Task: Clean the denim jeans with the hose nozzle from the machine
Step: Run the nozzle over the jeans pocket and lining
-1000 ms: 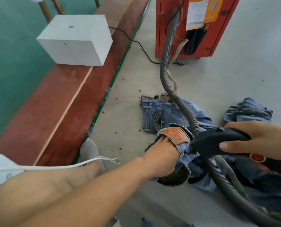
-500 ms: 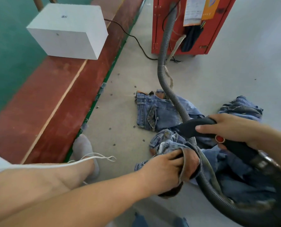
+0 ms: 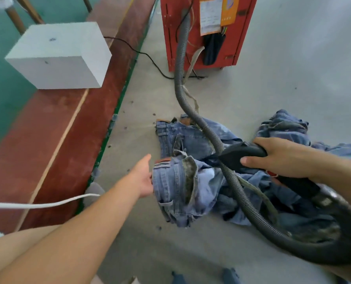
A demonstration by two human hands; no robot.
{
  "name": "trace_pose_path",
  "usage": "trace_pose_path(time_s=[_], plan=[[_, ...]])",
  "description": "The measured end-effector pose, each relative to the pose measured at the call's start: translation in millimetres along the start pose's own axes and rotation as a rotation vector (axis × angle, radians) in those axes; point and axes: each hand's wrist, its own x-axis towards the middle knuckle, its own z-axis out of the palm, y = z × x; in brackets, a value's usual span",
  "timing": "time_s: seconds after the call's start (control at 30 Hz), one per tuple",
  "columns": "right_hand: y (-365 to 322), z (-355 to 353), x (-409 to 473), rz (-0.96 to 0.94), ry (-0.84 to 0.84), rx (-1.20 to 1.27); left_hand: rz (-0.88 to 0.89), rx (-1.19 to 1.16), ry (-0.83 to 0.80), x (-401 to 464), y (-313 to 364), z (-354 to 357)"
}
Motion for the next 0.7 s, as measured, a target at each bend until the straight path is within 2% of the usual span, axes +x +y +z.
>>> trace_pose_path(time_s=[0.1,0.17,0.23,0.3,0.37,0.43,0.47,0.5,0.57,0.63,0.7], plan=[[-1.7,9.1,0.4,-0.01,0.002,-0.057,0.167,0.113,0.247,22.3,-8.9,-10.0],[-1.5,12.7,3.2,-0.01,0.01,-0.125,0.371,0.436,0.337,37.8,-17.0,-12.8],[-1.2,15.2,7.0,-0.014,0.02,-0.174,0.495,0.903,0.337,47.2,-33.6,-14.4],[0.4,18.5,11.4,-0.02,0.021,-0.191,0.483,1.331,0.319,56.1,-63.7,-13.2],[1.6,25.4,13.8,-0.026,-0.012,-0.167,0.425,1.652,0.436,64.2,-91.5,-16.2],[3.7,30.4,18.0,-0.024,-0.035,-0.177,0.379,1.757,0.471,70.8,-94.3,-17.3],[4.3,32.3,19.2,-0.022,-0.038,-0.203,0.354,1.666,0.405,71.9,-89.9,-19.3],[4.4,33.1,19.9,-0.02,-0.042,-0.213,0.34,1.469,0.31,72.2,-83.9,-20.4],[4.3,32.0,19.4,-0.033,-0.043,-0.197,0.312,0.884,0.144,67.0,-66.6,-18.4],[1.8,26.0,13.8,-0.053,-0.035,-0.181,0.312,0.395,0.004,47.9,-45.9,-4.4],[-3.8,18.1,3.4,-0.066,0.004,-0.153,0.345,0.123,-0.137,26.2,-26.9,12.4]])
